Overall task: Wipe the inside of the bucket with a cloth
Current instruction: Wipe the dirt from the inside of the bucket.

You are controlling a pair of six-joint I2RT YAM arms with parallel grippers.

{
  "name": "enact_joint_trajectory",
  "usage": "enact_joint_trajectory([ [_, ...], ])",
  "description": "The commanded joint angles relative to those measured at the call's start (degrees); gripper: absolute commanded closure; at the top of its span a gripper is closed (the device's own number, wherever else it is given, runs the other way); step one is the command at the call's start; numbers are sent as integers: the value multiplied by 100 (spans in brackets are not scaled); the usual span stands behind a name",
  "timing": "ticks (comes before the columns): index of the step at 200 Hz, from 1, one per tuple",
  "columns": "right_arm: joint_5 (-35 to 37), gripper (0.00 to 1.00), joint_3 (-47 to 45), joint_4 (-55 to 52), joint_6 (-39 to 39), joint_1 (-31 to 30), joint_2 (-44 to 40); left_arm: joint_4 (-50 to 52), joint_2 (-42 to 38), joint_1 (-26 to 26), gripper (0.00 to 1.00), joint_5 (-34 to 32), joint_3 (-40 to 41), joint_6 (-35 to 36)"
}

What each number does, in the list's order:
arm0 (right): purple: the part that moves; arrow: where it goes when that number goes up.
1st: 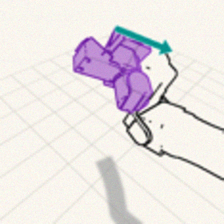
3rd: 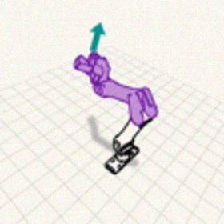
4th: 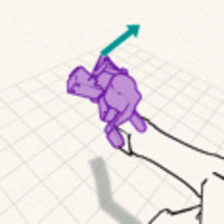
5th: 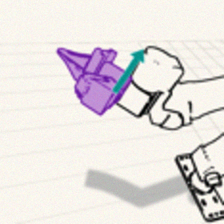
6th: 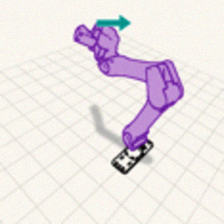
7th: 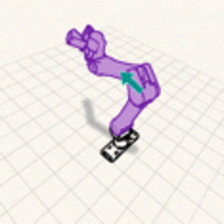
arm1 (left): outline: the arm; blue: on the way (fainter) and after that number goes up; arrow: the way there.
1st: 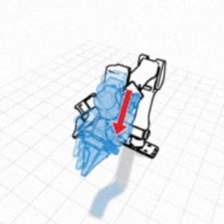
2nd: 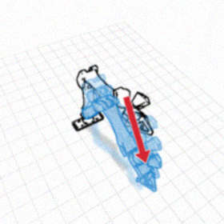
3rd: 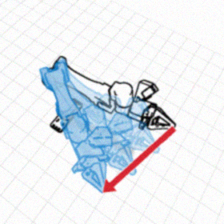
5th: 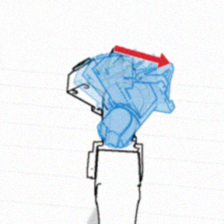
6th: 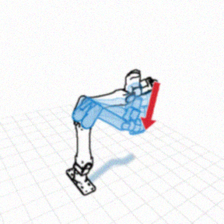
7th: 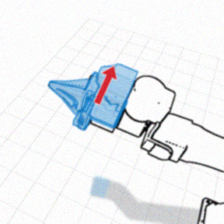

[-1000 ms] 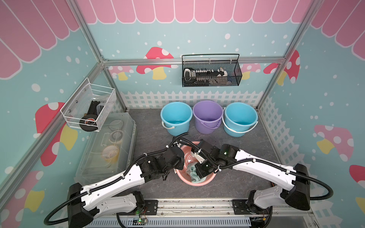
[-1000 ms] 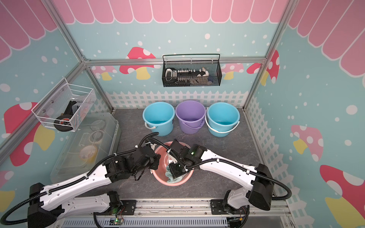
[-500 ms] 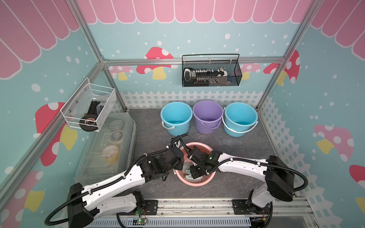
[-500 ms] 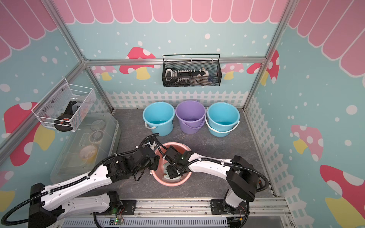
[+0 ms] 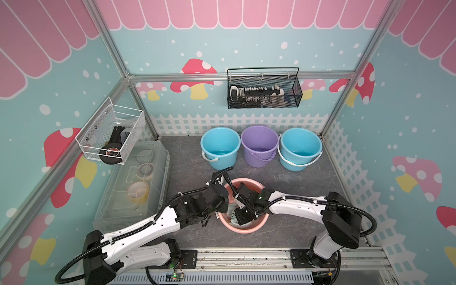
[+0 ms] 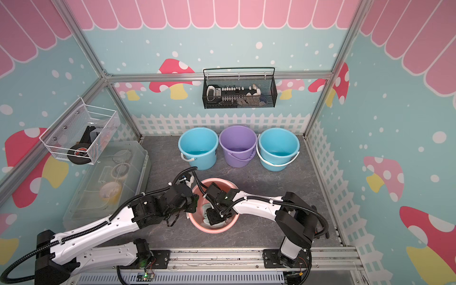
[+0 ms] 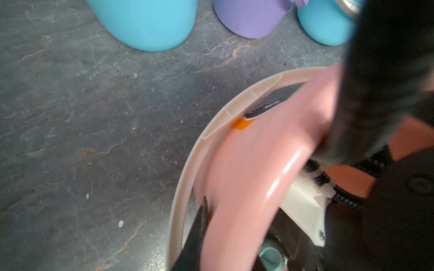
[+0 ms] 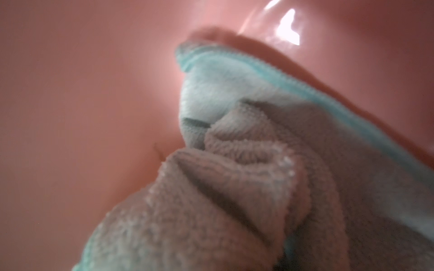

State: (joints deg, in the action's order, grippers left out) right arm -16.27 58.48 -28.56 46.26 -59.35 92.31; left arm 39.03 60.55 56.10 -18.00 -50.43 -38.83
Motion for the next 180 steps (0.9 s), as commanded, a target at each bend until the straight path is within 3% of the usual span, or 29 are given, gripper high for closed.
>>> enact_joint_trajectory([
  [1,-1230,100,-134,810,701,-42,-354,-558,-131,36,100,130,-28,53],
  [29,-1430,100,-188,1624,1346,-44,-750,-565,-128,39,100,139,-15,25],
  [52,-1196,100,-144,1956,1606,-7,-883,-579,-114,29,100,178,-28,27],
  [106,689,100,-245,1723,1645,39,-426,-598,-108,40,100,246,-62,16],
  [180,2289,100,271,1963,1346,50,652,-594,-154,31,100,324,-34,-37],
])
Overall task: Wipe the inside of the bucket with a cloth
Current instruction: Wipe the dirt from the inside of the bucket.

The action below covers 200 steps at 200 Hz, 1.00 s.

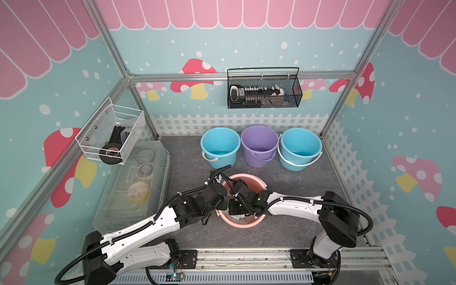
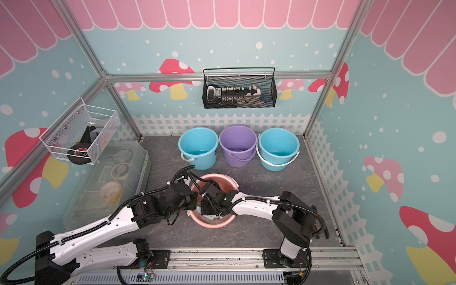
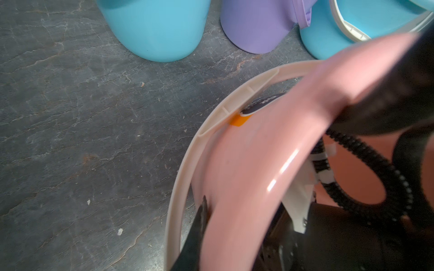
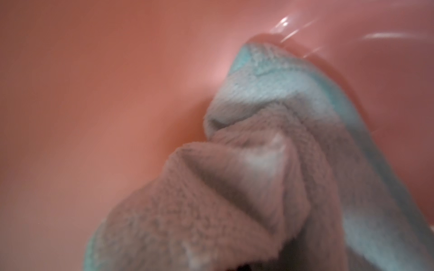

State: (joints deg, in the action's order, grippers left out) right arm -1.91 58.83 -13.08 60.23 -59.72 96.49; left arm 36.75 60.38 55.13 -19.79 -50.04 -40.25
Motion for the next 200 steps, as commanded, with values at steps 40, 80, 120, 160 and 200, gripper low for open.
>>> enact_joint_trajectory([
  [40,-355,100,259,1482,-380,85,259,-353,-134,107,100,517,-25,132],
  [80,-1164,100,-289,2501,-249,79,-350,-348,-94,20,100,551,-32,153],
  [120,-510,100,-219,940,-878,59,-1079,-283,-165,-163,100,620,18,153],
  [160,1053,100,-106,-765,-2358,56,-1506,-248,-203,-368,100,894,23,231],
  [200,2443,100,-223,-750,-4326,52,-1909,-168,-71,-459,100,1246,-39,420],
])
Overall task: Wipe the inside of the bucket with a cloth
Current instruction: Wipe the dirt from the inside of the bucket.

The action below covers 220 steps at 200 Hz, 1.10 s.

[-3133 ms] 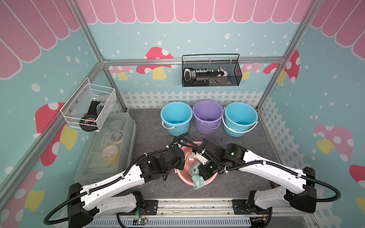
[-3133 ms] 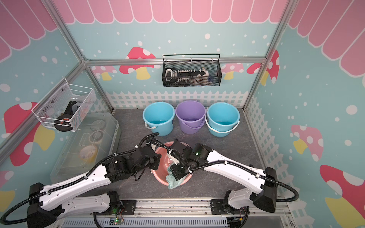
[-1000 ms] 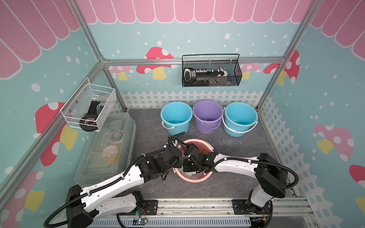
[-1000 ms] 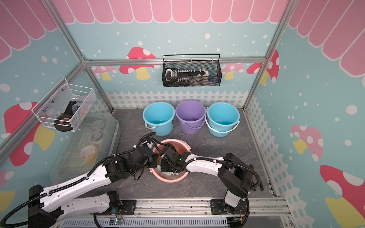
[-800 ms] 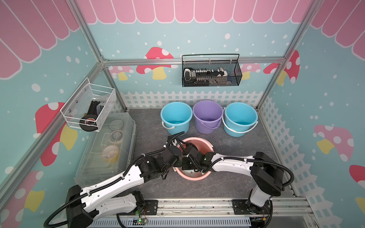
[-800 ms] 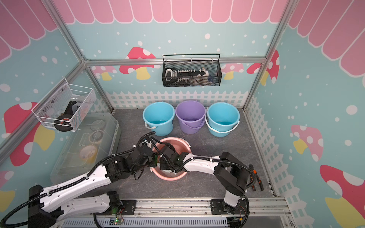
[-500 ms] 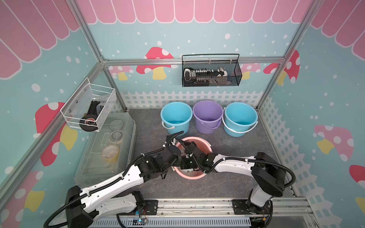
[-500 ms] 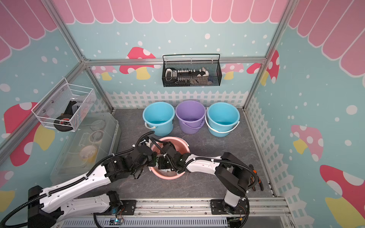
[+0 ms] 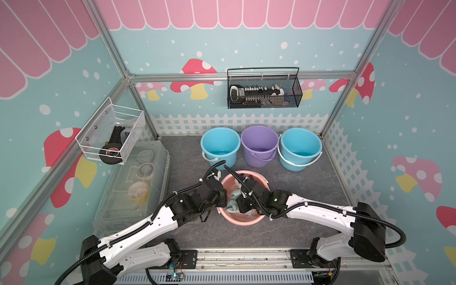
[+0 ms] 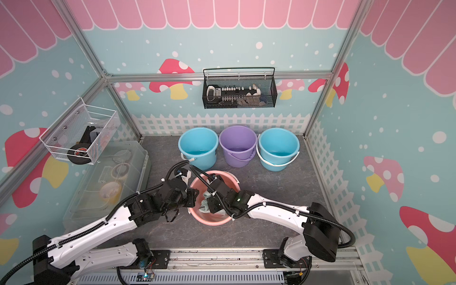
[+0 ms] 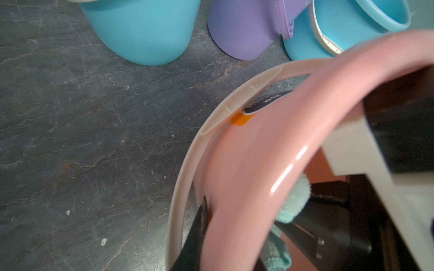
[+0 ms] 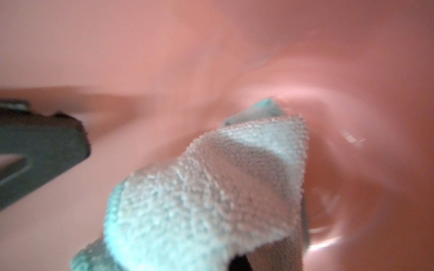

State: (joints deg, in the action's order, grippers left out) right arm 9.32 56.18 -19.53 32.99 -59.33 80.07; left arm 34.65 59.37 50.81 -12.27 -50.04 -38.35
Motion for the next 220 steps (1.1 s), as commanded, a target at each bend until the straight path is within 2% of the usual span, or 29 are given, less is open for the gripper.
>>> enact_joint_trajectory([
  [1,1345,100,41,-91,-1673,11,-275,41,30,-27,100,509,-40,235],
  [16,1583,100,-68,250,-2615,10,-393,41,103,-27,100,660,-63,299],
  [28,1513,100,-197,597,-3430,11,-504,44,162,-27,100,764,-84,334],
  [61,546,100,-803,1552,-5987,-10,-1001,48,250,-27,100,1000,-163,448],
  [77,336,100,-1040,1857,-7217,-65,-1295,63,280,-27,100,1068,-180,485],
  [131,307,100,-1326,2389,-10872,-73,-1844,155,426,-27,100,1331,-286,600],
  [146,260,100,-1284,2507,-11457,-77,-1865,160,451,-29,100,1363,-312,618],
  [171,167,100,-1170,2340,-11919,-65,-1703,169,474,-26,100,1445,-366,668],
  [220,371,100,-1443,2628,-12222,-16,-886,195,454,-27,100,1611,-419,750],
])
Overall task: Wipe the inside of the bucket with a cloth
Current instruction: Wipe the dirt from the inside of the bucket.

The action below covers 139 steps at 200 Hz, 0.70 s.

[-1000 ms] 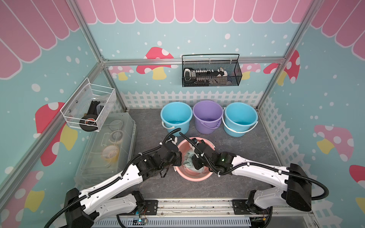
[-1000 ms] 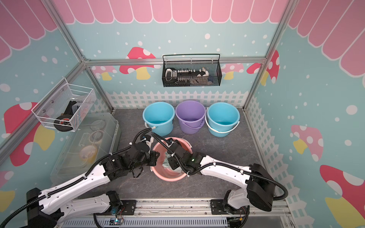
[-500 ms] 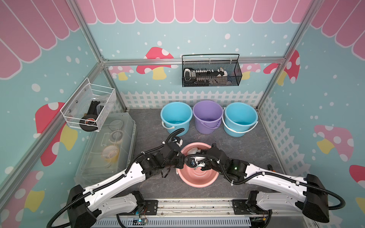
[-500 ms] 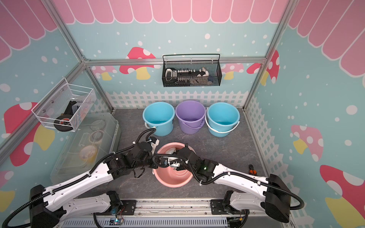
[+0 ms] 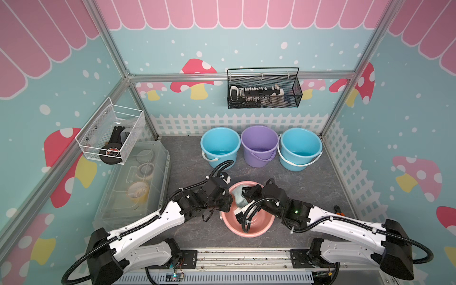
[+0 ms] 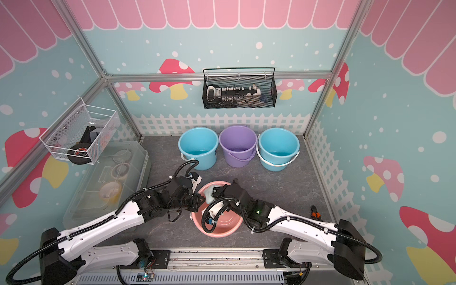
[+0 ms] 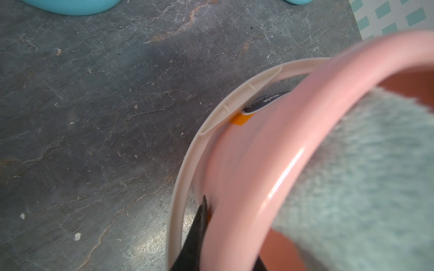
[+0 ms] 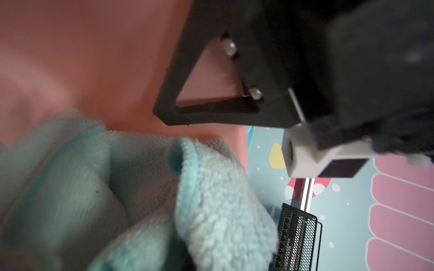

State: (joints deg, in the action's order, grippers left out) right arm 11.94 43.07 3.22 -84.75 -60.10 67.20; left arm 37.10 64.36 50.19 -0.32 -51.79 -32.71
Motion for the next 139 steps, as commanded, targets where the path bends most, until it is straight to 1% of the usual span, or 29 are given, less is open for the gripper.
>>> enact_joint_trajectory([
  [1,116,100,-132,358,-451,60,422,-47,-45,34,100,417,-244,186],
  [22,194,100,-150,430,-439,109,833,-28,-64,34,100,437,-242,202],
  [48,70,100,-140,353,-381,207,1337,-32,-81,34,100,462,-244,203],
  [64,-104,100,-69,53,-279,235,1570,-28,-94,34,100,462,-244,201],
  [76,-320,100,43,-386,-150,263,1691,-28,-99,34,100,454,-244,204],
  [104,-597,100,343,-1375,128,270,1672,-27,-94,34,100,389,-236,152],
  [139,-138,100,536,-1865,150,263,1125,29,-21,34,100,210,-217,55],
])
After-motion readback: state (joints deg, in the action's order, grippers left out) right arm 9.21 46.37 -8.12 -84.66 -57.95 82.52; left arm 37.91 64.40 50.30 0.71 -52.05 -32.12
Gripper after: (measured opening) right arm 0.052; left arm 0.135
